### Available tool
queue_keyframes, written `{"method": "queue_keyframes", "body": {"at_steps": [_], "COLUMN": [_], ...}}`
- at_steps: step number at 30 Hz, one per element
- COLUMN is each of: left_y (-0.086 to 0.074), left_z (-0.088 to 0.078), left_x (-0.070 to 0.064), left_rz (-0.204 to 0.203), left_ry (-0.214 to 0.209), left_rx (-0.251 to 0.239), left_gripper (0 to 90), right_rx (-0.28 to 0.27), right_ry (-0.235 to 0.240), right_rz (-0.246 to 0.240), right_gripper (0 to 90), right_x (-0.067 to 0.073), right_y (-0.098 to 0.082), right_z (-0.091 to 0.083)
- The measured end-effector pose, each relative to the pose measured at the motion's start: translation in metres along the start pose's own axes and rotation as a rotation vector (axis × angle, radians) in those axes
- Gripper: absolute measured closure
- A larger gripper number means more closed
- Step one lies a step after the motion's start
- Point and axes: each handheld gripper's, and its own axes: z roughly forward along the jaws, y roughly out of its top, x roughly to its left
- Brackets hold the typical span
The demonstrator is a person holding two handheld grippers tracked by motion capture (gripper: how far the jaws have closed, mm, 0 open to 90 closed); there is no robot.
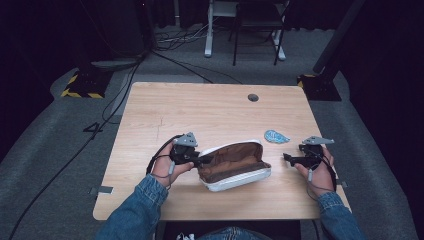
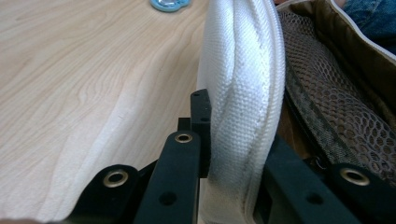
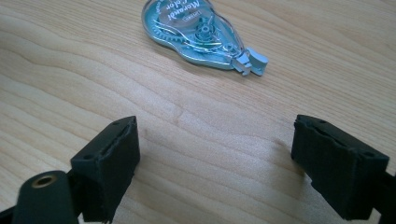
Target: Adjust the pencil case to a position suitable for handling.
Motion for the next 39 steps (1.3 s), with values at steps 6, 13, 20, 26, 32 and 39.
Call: {"method": "queue_keyframes", "body": {"at_steps": [6, 13, 20, 26, 32, 39], "left_y": [-0.004, -0.009, -0.016, -0.022, -0.025, -0.028], "left_z": [0.006, 0.012, 0.010, 0.009, 0.011, 0.013], "left_x": [-0.001, -0.001, 0.004, 0.011, 0.014, 0.016], "left_rz": [0.013, 0.017, 0.008, 0.006, 0.012, -0.003], "left_ry": [-0.021, -0.021, -0.011, -0.016, -0.001, 0.015], "left_rx": [0.013, 0.022, 0.035, 0.042, 0.067, 0.099], "left_gripper": [85.8, 85.9, 85.7, 85.3, 84.8, 80.7], "right_rx": [0.000, 0.000, 0.000, 0.001, 0.000, 0.001], "right_ry": [0.000, 0.001, 0.001, 0.003, 0.003, 0.005], "right_rz": [-0.001, -0.001, -0.001, -0.002, -0.001, -0.001], "right_gripper": [15.2, 15.2, 15.1, 15.2, 15.1, 15.2], "right_x": [0.000, 0.000, 0.000, 0.000, 0.001, 0.001], "right_y": [0.000, 0.000, 0.000, 0.000, 0.000, 0.000], "right_z": [0.000, 0.000, 0.000, 0.000, 0.000, 0.000]}}
